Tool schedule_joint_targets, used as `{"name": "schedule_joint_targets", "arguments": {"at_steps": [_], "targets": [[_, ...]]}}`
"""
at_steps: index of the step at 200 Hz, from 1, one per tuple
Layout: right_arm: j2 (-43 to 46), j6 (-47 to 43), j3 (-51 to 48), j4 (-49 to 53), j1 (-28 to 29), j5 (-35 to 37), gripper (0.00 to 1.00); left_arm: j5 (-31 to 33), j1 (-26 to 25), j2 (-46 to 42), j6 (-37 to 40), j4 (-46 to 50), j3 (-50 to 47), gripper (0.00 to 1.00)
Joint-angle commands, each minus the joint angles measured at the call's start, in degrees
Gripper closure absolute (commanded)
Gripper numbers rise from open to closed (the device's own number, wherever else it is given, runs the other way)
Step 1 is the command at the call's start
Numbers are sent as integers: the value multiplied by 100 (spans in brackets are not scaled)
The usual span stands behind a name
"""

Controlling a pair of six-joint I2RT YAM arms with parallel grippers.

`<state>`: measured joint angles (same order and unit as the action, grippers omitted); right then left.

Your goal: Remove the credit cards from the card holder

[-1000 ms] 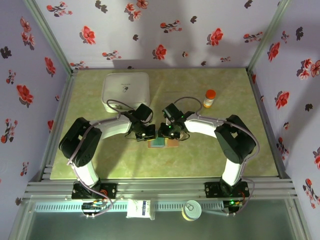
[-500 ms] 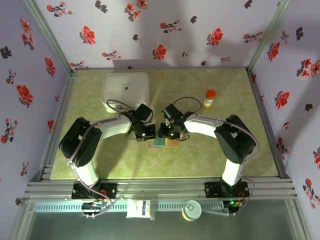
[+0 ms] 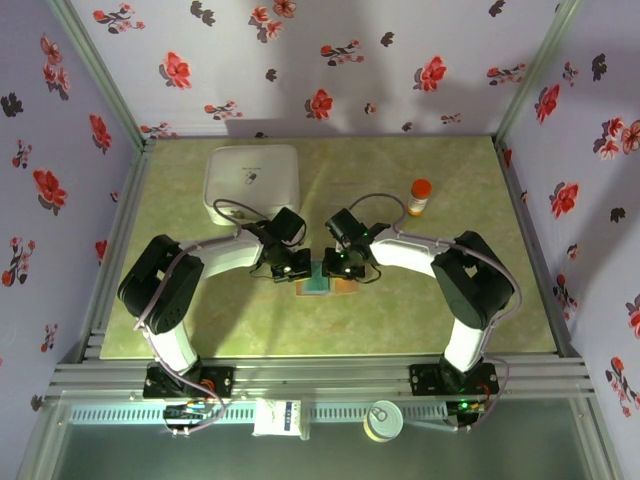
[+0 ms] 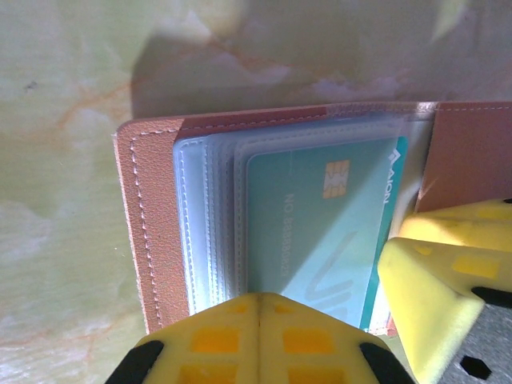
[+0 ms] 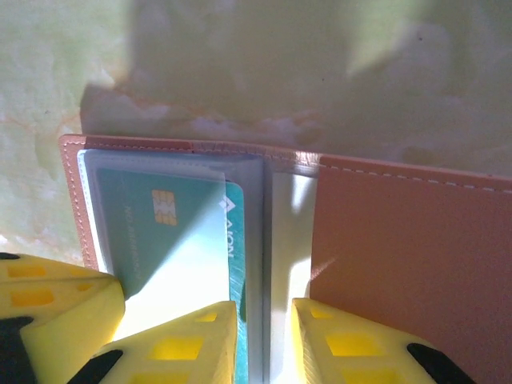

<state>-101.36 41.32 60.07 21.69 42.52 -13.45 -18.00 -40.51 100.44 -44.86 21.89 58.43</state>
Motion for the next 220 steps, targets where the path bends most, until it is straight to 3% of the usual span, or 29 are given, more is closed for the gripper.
{"name": "schedule_joint_targets", "arguments": {"at_steps": [1,57,123,179,220], "targets": [[364,-65,-144,-13,-11,128,73,148,-28,-101,-22,166,-65,100],[662,107,-737,-1142,-137,-582,71,262,-28,-38,6,290,65,100],[431,340,-1094,-2112,-270,-1182,78,262,-27,-33,14,308,76,100],[195,420,-1109,-2158,-332,-1238,79,253,-27,3,30,347,107,100],[140,422,-1112,-1986,-350,-1090,74,244,-27,-33,49,418,159,100]]}}
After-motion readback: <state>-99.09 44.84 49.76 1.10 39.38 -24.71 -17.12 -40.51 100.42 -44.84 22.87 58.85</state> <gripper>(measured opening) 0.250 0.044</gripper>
